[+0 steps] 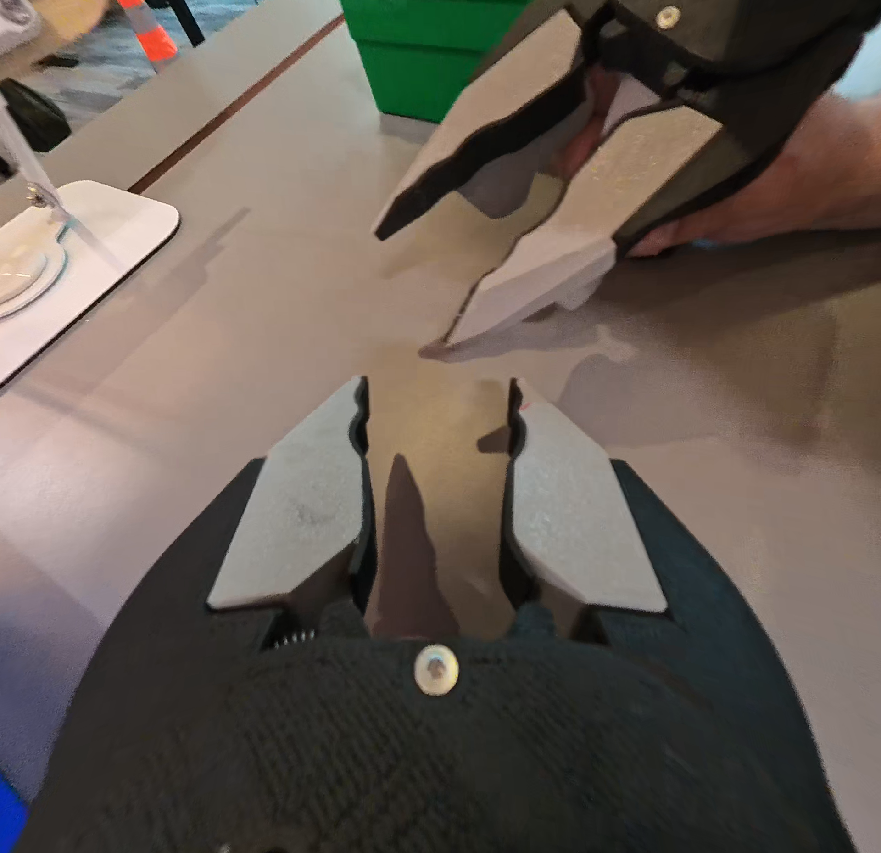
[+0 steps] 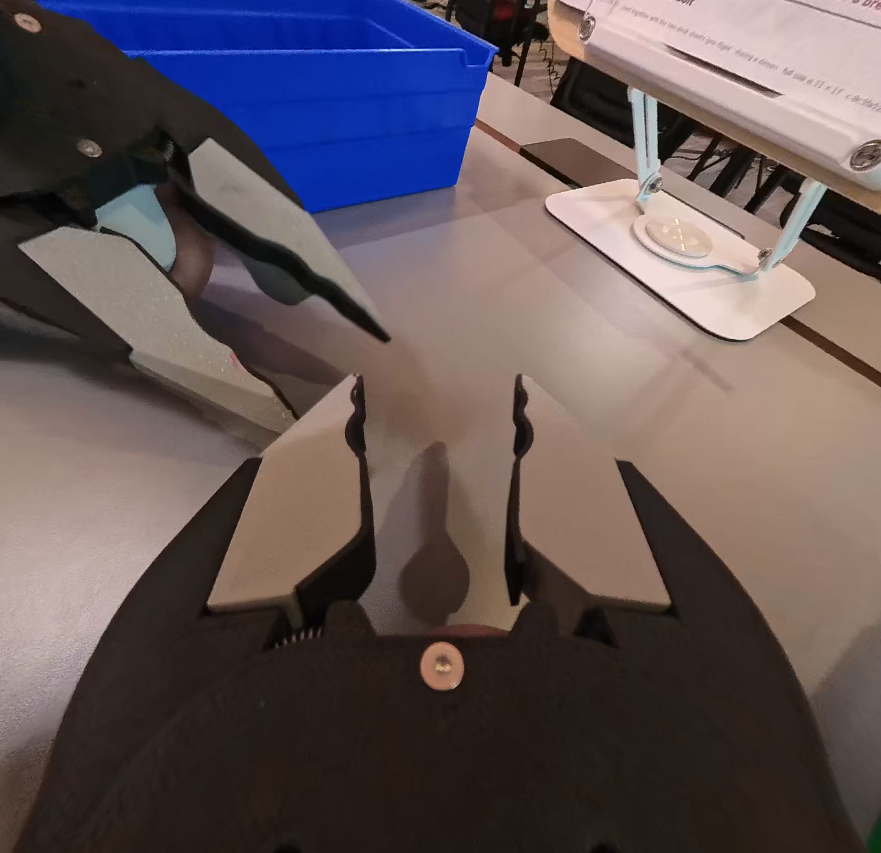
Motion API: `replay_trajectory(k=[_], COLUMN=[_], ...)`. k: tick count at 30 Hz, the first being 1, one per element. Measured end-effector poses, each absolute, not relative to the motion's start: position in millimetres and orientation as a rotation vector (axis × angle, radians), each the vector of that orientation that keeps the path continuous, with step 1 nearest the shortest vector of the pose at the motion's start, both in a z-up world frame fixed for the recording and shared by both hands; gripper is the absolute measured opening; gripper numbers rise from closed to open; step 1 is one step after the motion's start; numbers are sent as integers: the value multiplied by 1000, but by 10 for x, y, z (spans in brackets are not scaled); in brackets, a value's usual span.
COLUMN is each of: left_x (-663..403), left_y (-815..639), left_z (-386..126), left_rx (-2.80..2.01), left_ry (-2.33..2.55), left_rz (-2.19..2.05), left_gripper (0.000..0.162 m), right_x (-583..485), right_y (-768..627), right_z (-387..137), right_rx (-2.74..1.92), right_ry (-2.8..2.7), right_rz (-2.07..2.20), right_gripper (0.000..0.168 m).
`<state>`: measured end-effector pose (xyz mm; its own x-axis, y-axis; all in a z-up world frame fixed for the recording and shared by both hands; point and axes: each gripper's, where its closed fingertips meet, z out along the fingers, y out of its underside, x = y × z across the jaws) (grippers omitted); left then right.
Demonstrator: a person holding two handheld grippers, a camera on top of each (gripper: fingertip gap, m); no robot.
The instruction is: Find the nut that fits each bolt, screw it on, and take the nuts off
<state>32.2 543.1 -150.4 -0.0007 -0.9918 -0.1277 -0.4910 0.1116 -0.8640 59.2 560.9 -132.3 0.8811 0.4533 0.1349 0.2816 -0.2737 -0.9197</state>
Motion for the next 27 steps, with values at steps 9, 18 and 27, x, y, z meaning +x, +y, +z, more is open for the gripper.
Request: replay_trajectory(k=[9, 18, 27], left_x=[309, 257, 169], left_y=[5190, 5479, 5904], left_z=[-1324, -1353, -1311], left_rx=[-1395, -1442, -1467], left_ry=[1631, 1576, 1405], left_rz=[-986, -783, -506], left_gripper=[61, 66, 87], right_x=[647, 667, 955], right_y=[5546, 5620, 5688], right_z=[-1268, -1291, -1175], right_rx=[-1860, -1874, -1843], right_ry=[-479, -470, -367], right_rz=[178, 121, -149], right_gripper=[69, 72, 83])
